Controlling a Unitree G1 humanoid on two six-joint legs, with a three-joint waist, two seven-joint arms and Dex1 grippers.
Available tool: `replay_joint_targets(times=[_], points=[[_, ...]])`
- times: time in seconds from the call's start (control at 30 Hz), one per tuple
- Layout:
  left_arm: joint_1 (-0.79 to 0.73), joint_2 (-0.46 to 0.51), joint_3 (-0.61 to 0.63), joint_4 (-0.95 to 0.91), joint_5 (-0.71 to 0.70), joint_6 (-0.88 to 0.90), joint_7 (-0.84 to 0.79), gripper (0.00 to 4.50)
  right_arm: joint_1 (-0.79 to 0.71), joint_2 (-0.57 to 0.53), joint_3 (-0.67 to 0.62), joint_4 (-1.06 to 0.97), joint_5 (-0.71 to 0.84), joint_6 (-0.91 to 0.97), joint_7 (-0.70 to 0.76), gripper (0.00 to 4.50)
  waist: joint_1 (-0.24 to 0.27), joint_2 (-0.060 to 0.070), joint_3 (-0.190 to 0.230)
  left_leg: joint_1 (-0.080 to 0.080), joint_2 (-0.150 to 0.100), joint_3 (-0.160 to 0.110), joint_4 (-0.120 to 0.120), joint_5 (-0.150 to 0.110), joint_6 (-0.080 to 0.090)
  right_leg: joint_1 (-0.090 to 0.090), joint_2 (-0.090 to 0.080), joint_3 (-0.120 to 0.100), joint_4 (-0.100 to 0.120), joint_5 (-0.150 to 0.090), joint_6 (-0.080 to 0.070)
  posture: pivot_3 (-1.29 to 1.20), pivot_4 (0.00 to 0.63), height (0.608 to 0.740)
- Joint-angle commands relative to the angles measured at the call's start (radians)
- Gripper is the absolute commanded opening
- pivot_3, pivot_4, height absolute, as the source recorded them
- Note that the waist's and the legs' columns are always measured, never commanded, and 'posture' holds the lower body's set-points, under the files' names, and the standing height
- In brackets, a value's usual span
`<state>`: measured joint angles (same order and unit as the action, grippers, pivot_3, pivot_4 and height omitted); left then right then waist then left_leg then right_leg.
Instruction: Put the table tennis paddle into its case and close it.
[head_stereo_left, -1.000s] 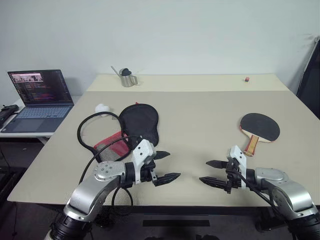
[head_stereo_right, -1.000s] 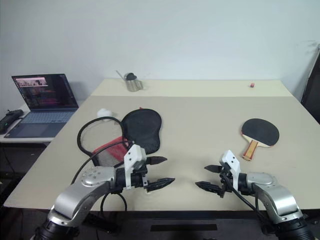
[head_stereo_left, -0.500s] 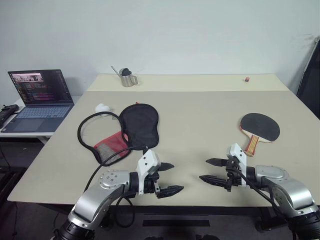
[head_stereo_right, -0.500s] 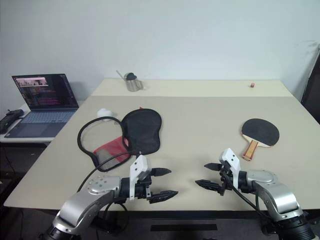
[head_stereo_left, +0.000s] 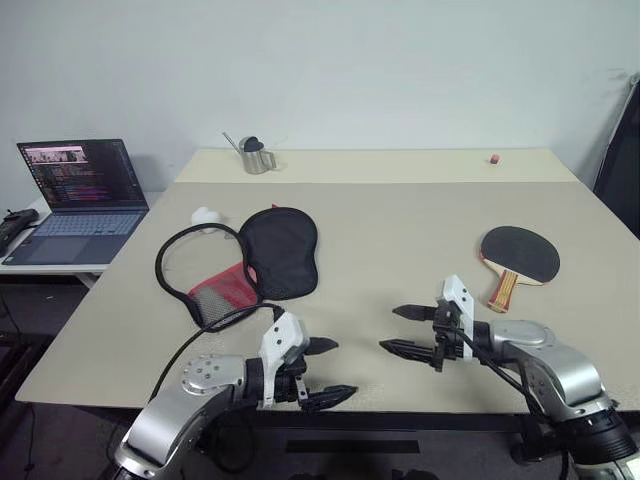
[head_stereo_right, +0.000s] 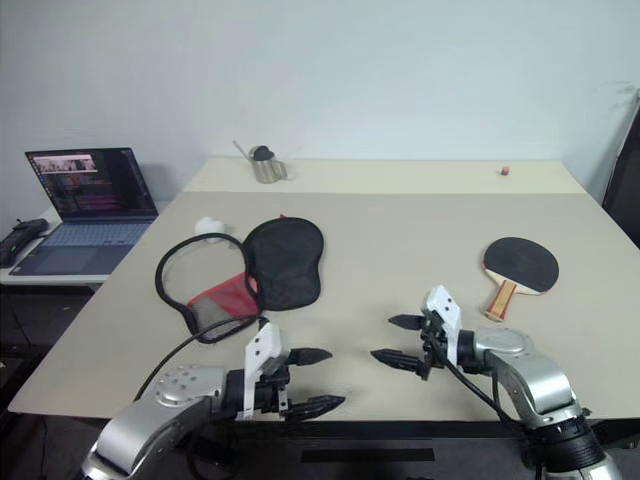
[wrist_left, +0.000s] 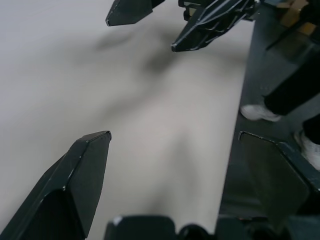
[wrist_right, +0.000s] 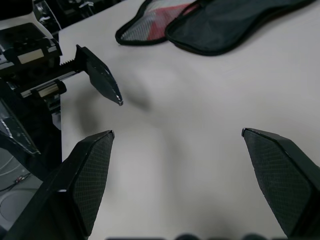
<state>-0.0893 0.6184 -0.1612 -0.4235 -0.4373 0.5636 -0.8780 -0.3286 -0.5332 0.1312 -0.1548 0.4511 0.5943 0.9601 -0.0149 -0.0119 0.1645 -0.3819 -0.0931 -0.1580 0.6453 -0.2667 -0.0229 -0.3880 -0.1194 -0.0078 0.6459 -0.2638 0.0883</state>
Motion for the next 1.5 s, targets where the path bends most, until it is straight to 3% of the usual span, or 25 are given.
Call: replay_joint_targets(times=[0.03, 0.33, 0.57, 0.87, 1.0, 1.5], points=[[0.009, 0.014, 0.037, -0.012, -0.012, -0.019, -0.007, 4.50, -0.022, 0.018, -0.005, -0.011, 0.003, -0.021, -0.006, 4.49, 0.000, 0.000, 0.000, 0.000, 0.000, 0.000, 0.000, 0.000, 0.000, 0.000, 0.000, 0.000, 0.000, 0.000, 0.000, 0.00, 0.150, 0.740], [-0.015, -0.008, 0.136, 0.036, -0.004, -0.037, 0.057, 4.50, -0.109, 0.098, -0.038, 0.003, 0.034, 0.005, -0.070, 4.49, -0.002, 0.000, 0.000, 0.000, 0.000, -0.001, 0.000, 0.000, 0.000, 0.000, 0.000, 0.000, 0.001, 0.000, 0.000, 0.00, 0.150, 0.740], [-0.118, -0.042, 0.161, 0.189, 0.098, -0.103, 0.178, 4.50, -0.179, 0.153, -0.074, 0.016, 0.059, 0.036, -0.132, 4.49, -0.002, 0.000, 0.000, 0.000, -0.001, -0.001, 0.000, 0.002, -0.003, 0.000, 0.000, 0.000, 0.001, 0.000, 0.000, 0.00, 0.150, 0.740], [-0.244, -0.104, 0.129, 0.340, 0.178, -0.135, 0.242, 4.50, -0.240, 0.070, -0.095, -0.028, 0.065, 0.013, -0.074, 4.49, -0.005, 0.000, 0.000, -0.001, -0.001, -0.001, 0.000, 0.002, -0.004, -0.001, 0.000, 0.000, 0.000, 0.000, 0.000, 0.00, 0.150, 0.740], [-0.324, -0.185, 0.116, 0.408, 0.191, -0.114, 0.289, 4.50, -0.282, 0.029, -0.117, -0.023, 0.068, 0.003, -0.061, 4.49, -0.007, 0.000, 0.000, -0.001, -0.001, -0.001, 0.000, 0.002, -0.004, -0.001, 0.000, -0.001, 0.000, 0.000, 0.000, 0.00, 0.150, 0.740], [-0.560, -0.361, 0.104, 0.808, 0.295, -0.152, 0.439, 4.50, -0.227, 0.026, -0.133, -0.057, 0.070, -0.001, -0.089, 4.49, -0.013, -0.001, 0.000, -0.001, -0.001, 0.000, 0.001, 0.002, -0.004, -0.001, 0.000, 0.000, 0.000, 0.000, 0.000, 0.00, 0.150, 0.740]])
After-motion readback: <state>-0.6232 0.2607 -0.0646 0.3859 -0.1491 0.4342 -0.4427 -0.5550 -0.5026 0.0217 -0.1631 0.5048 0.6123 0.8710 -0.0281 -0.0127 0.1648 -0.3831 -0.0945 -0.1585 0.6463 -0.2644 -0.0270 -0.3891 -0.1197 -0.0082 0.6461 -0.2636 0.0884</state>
